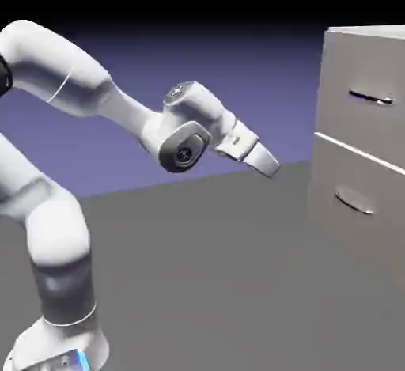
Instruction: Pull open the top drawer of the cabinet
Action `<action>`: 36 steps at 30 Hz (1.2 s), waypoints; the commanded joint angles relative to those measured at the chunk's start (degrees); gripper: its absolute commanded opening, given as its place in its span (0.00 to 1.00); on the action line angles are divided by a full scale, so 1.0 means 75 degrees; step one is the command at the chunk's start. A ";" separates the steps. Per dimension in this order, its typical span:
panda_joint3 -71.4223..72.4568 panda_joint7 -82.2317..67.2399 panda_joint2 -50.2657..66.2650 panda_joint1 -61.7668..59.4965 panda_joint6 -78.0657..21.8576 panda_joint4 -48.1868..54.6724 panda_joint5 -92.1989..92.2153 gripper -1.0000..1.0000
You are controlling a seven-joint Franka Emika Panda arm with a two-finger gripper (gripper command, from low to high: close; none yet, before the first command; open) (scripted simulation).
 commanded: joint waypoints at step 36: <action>-0.2344 -0.6685 0.4081 0.2409 -0.0493 0.5698 -1.1961 0.50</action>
